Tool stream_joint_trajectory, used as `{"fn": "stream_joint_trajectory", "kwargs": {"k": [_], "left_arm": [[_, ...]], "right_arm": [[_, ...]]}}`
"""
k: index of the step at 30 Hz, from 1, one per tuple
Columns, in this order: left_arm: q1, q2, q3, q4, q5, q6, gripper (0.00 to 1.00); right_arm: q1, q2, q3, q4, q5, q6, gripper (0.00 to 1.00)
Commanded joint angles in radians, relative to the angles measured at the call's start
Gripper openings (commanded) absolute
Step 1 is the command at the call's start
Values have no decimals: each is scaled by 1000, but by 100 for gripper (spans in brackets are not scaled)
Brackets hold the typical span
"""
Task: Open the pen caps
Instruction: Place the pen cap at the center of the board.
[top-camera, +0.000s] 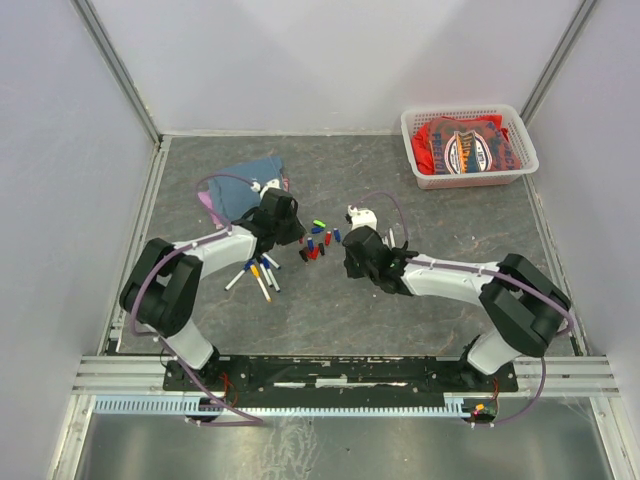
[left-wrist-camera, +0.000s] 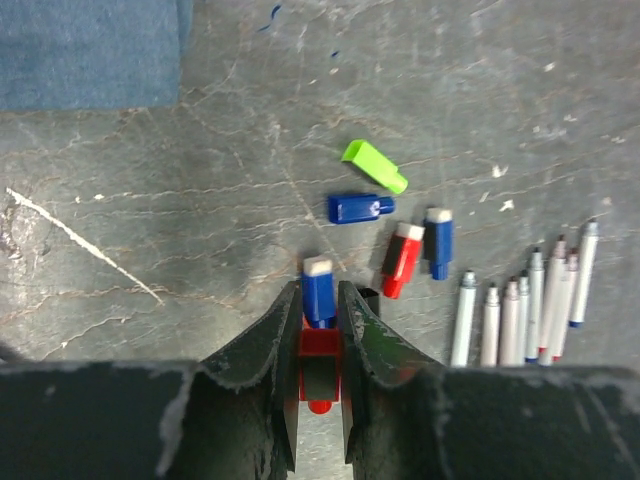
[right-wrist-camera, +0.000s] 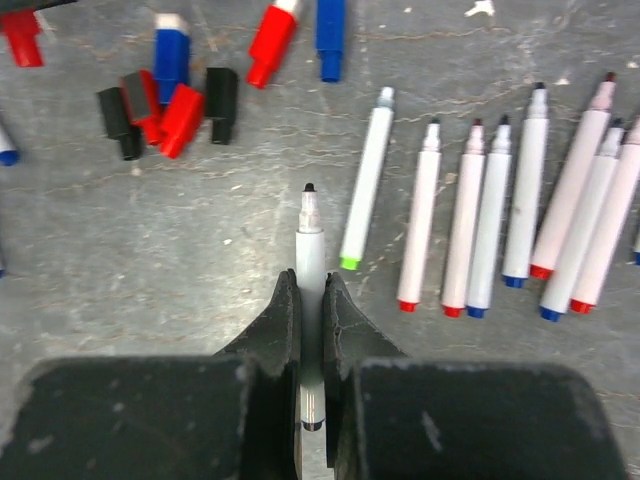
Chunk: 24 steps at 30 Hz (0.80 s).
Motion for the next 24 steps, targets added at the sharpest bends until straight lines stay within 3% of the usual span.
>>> {"fn": "stream_joint_trajectory", "kwargs": {"k": [1,8,24], "left_arm": [[-13,36,63,-89,-93,79,3],[-20,86,93,-115,-103,93,4],[-28,126,114,-128,-105,100,25]], "right_arm": [[-10,33,83,-75,111,-46,1],[-33,102,144,-120,137,-63,1],[-73,182,178,-111,103,-74,9]]}}
